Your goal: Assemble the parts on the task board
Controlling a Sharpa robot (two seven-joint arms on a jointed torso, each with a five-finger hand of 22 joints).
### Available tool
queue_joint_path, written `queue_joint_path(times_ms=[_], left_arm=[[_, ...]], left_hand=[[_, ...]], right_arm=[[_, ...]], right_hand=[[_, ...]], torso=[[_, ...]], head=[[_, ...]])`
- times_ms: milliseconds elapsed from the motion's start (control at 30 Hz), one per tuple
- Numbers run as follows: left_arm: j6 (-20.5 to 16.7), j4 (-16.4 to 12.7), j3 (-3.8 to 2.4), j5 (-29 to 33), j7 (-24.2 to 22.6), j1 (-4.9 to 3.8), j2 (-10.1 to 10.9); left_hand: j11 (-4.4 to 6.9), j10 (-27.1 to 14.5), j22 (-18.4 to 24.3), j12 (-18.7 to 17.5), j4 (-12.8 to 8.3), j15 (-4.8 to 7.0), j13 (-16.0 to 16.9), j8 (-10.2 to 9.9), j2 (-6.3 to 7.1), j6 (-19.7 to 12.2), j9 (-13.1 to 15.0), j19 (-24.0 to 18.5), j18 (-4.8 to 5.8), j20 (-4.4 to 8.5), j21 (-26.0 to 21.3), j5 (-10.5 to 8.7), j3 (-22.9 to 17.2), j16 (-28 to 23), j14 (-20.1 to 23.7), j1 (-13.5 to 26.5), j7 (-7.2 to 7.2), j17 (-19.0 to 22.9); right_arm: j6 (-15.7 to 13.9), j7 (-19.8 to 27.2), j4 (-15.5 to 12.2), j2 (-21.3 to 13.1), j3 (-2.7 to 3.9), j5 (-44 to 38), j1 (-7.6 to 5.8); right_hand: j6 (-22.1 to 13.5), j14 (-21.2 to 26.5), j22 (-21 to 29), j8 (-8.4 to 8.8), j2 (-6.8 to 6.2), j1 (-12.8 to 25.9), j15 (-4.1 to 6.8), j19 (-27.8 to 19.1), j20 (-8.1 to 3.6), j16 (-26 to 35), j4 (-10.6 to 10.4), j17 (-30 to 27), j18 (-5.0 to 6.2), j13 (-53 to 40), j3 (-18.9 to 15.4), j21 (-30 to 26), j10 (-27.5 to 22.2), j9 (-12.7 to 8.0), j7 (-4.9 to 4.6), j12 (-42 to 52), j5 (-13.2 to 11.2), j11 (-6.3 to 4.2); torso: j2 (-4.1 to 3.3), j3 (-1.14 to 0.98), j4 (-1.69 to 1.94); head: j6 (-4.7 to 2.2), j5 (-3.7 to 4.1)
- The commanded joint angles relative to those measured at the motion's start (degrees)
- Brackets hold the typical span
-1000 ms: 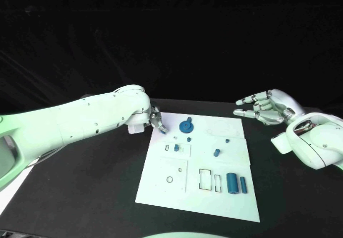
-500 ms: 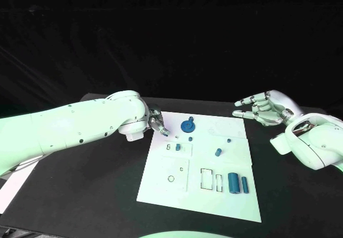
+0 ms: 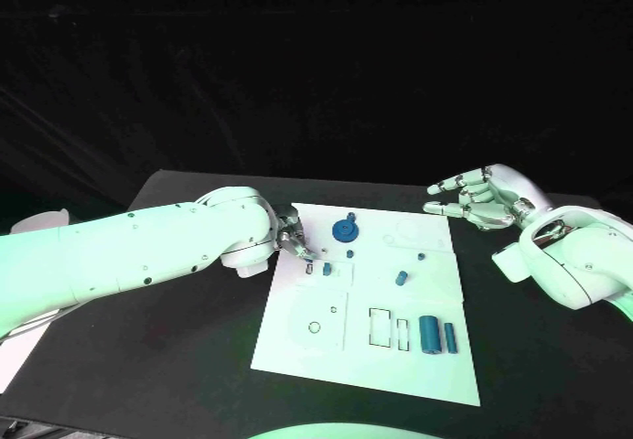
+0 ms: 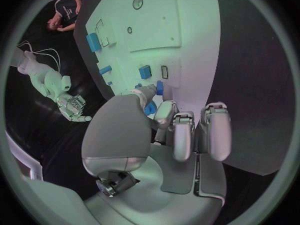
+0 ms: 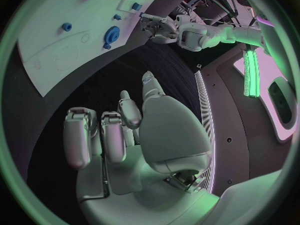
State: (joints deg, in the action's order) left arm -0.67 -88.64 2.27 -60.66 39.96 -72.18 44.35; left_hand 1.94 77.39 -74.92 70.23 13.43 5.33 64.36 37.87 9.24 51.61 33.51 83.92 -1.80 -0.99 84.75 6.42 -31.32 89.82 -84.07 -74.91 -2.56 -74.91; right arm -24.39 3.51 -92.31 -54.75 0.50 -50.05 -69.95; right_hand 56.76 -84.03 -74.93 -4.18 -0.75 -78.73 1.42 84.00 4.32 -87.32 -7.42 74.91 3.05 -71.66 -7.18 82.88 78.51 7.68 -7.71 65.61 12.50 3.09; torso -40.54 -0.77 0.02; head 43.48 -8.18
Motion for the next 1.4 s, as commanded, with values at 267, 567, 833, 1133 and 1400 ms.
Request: queue_joint_path(times_ms=[267, 567, 833, 1133, 1400], left_arm=[[3.4, 0.6, -0.01, -0.9, 0.9, 0.62, -0.4], [4.2, 0.9, -0.01, -0.9, 0.8, 0.75, -0.6], [5.5, 1.0, -0.01, -0.9, 0.8, 0.77, -0.8], [6.0, 1.2, 0.00, -0.9, 0.8, 0.77, -1.0], [6.9, 1.5, 0.01, -1.0, 1.1, 0.78, -1.1]], left_hand=[[0.04, 0.6, -9.8, 0.3, -7.4, -0.04, 0.3, 0.4, 0.61, 0.0, 0.1, 4.1, 0.35, 0.16, 0.3, 0.20, -7.9, 0.2, -5.9, 0.1, 0.30, -15.1], [0.04, 0.7, -9.9, 0.4, -7.4, -0.04, 0.4, 0.4, 0.69, 0.0, 0.1, 4.1, 0.36, 0.16, 0.4, 0.20, -8.0, 0.2, -5.9, 0.1, 0.29, -15.1], [0.04, 0.7, -10.0, 0.5, -7.5, -0.04, 0.5, 0.5, 0.78, 0.0, 0.1, 4.2, 0.39, 0.16, 0.5, 0.21, -8.1, 0.2, -5.9, 0.2, 0.30, -15.1], [0.05, 0.7, -10.0, 0.5, -7.6, -0.04, 0.5, 0.5, 0.81, 0.0, 0.1, 4.2, 0.40, 0.16, 0.5, 0.23, -8.2, 0.2, -5.9, 0.2, 0.30, -15.1], [0.05, 0.8, -10.0, 0.6, -7.7, -0.04, 0.6, 0.5, 0.86, 0.1, 0.1, 4.2, 0.39, 0.17, 0.5, 0.30, -8.4, 0.2, -5.9, 0.2, 0.29, -15.1]], right_arm=[[0.7, 0.5, 0.0, 0.1, 0.00, -0.2, 0.11], [0.7, 0.6, 0.0, 0.1, 0.00, -0.2, 0.12], [0.8, 0.7, 0.0, 0.1, 0.00, -0.2, 0.13], [0.8, 0.8, -0.1, 0.1, 0.00, -0.1, 0.13], [0.9, 0.7, -0.2, 0.1, 0.00, -1.0, 0.14]], right_hand=[[0.5, -4.9, -1.0, 0.02, 0.08, -0.4, 0.11, -0.1, 0.10, 0.3, 0.3, 10.5, -0.04, 0.1, -0.1, -0.3, -0.1, 0.1, -0.04, -0.1, -0.2, -0.37], [0.5, -4.9, -1.0, 0.02, 0.08, -0.4, 0.11, -0.1, 0.10, 0.3, 0.3, 10.5, -0.04, 0.1, -0.1, -0.3, -0.1, 0.1, -0.04, -0.1, -0.2, -0.37], [0.5, -4.9, -1.0, 0.03, 0.17, -0.3, 0.10, -0.1, 0.10, 0.3, 0.2, 10.5, -0.04, 0.1, -0.1, -0.3, -0.1, 0.1, -0.06, -0.2, -0.2, -0.35], [0.5, -4.9, -1.0, 0.03, 0.25, -0.2, 0.09, -0.2, 0.10, 0.3, 0.2, 10.5, -0.03, 0.1, -0.2, -0.3, -0.1, 0.1, -0.08, -0.2, -0.3, -0.33], [0.5, -4.9, -1.0, 0.04, 0.29, -0.1, 0.08, -0.2, 0.10, 0.3, 0.1, 10.5, -0.03, 0.1, -0.3, -0.3, -0.1, 0.1, -0.08, -0.2, -0.4, -0.32]], torso=[[0.03, -0.06, 0.02], [0.01, -0.05, 0.02], [0.00, -0.05, 0.07], [0.03, -0.04, 0.02], [0.06, -0.04, 0.08]], head=[[0.38, 0.02], [0.42, 0.06], [0.49, -0.02], [0.72, -0.01], [0.75, 0.06]])
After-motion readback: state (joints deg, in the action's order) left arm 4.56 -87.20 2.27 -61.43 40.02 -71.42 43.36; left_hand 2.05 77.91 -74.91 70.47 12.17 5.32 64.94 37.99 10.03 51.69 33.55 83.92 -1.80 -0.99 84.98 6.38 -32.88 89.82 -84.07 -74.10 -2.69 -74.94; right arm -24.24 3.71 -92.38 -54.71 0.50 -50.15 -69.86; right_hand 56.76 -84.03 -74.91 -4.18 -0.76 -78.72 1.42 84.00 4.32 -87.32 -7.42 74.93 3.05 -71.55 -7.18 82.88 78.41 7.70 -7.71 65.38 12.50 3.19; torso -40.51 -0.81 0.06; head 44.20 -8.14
